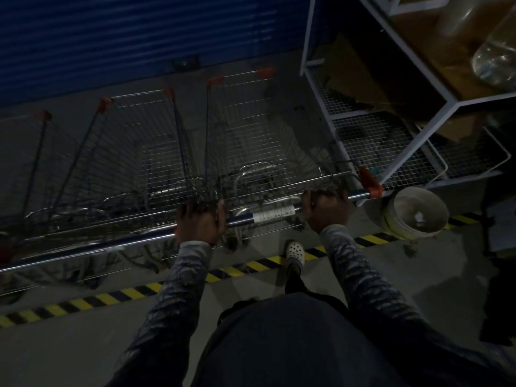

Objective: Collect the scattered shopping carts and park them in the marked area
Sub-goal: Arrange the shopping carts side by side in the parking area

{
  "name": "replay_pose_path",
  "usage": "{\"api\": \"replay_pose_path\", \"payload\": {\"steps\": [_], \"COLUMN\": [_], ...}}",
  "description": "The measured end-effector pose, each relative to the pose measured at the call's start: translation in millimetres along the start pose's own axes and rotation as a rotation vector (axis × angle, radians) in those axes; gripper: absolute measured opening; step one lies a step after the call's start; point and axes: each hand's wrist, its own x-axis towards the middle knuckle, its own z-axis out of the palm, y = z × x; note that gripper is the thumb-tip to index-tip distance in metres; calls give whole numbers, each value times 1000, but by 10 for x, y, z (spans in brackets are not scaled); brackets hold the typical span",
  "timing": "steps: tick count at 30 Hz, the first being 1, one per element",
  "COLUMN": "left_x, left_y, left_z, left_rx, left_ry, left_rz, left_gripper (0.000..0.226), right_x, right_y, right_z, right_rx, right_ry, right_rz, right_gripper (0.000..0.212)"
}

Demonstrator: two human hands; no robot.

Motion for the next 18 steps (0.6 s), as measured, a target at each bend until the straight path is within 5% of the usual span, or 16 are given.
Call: {"api": "replay_pose_path", "payload": {"steps": [11, 18], "left_x": [-29, -87], "left_y": [104, 375], "left_z": [-22, 71], "left_rx": [-114, -310], "left_ry": [84, 100], "left_rz": [-7, 151], "left_gripper": [42, 29], "right_x": [16, 50], "right_y": [-75, -132], "right_z": [-79, -149], "right_rx": [25, 15], "right_ry": [-1, -44], "right_rz": [-14, 4], "right_gripper": [20, 22]}}
